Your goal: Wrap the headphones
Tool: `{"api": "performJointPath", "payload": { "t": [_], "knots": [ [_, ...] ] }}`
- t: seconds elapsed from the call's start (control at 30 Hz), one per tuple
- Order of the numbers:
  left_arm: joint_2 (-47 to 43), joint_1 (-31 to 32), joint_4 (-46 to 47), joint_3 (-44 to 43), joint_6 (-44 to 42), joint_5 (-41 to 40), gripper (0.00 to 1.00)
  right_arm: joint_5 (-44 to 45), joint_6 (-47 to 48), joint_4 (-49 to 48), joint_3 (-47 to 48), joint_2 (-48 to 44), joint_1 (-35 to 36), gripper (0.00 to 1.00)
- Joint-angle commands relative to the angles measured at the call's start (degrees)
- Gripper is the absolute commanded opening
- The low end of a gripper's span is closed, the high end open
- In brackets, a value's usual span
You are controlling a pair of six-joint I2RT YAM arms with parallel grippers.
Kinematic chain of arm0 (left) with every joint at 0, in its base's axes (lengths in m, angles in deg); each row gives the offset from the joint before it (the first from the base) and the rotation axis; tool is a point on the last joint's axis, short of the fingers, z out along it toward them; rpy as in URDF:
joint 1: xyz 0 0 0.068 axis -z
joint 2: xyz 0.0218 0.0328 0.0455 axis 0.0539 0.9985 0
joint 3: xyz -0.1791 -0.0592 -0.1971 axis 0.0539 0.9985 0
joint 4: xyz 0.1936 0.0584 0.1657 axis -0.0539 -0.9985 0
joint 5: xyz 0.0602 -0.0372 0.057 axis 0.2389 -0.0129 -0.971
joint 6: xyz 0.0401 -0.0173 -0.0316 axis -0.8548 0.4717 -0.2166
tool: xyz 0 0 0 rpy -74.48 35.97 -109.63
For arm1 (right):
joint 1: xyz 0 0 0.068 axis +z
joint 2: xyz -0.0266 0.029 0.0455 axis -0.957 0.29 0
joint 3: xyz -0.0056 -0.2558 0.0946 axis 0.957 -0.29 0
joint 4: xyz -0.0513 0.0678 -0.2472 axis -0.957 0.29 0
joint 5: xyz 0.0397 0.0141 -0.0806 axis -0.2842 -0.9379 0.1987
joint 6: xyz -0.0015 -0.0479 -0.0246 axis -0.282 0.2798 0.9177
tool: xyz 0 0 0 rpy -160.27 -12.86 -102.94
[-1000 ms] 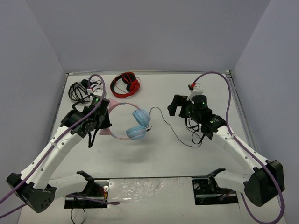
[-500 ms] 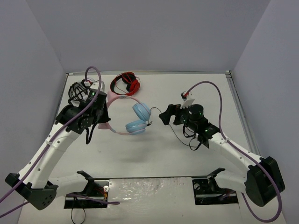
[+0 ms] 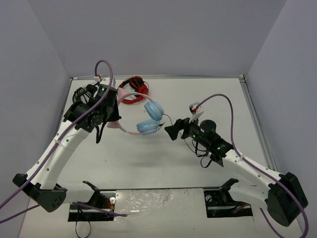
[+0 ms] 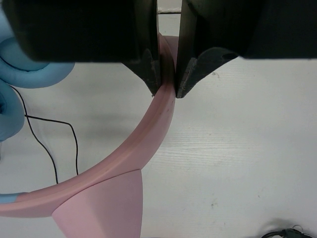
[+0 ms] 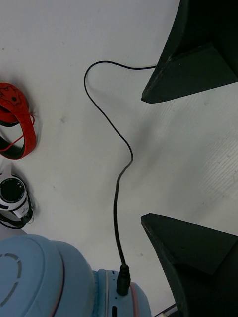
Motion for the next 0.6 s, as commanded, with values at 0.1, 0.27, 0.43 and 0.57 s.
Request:
{"api": "performJointPath", "payload": {
  "t": [0.1,0.27,0.43,0.57],
  "knots": [
    [-0.08,-0.19,4.5,-8.24,-0.45,0.16,0.0,1.91,1.78,-5.29,1.17,0.0,0.71,0.89],
    [0.4,-0.27,3.93,-10.22,-0.77,0.0,0.0,2.48,1.59,-6.94,1.09,0.73,1.18,0.89],
    [0.96,-0.37,3.19,-12.45,-0.87,0.36,0.0,3.15,1.43,-10.01,1.58,3.97,1.63,0.88],
    [1.49,-0.48,2.63,-14.34,-1.21,0.85,0.0,5.04,2.4,-13.12,3.39,7.86,2.41,0.87]
  ]
}}
